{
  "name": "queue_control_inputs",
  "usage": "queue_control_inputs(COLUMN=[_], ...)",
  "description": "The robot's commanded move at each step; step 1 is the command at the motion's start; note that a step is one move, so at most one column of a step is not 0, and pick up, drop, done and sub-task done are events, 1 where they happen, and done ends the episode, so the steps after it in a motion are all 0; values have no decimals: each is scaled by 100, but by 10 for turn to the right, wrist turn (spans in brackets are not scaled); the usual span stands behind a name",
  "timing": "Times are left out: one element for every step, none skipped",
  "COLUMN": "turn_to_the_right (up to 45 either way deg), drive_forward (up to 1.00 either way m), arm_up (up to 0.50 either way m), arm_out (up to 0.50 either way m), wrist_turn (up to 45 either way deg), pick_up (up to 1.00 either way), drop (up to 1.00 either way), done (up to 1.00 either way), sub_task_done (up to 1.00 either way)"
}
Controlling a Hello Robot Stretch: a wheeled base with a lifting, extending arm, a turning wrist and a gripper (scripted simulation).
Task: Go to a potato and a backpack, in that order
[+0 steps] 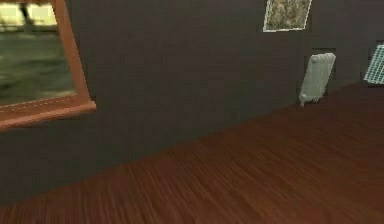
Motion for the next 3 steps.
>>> queue_control_inputs(turn_to_the_right=[0, 450, 120], drive_forward=[30, 0, 0], arm_up=[0, 0, 0], arm_out=[0, 0, 0], wrist_turn=[0, 0, 0], pick_up=[0, 0, 0], drop=[0, 0, 0], done=[0, 0, 0], sub_task_done=[0, 0, 0])
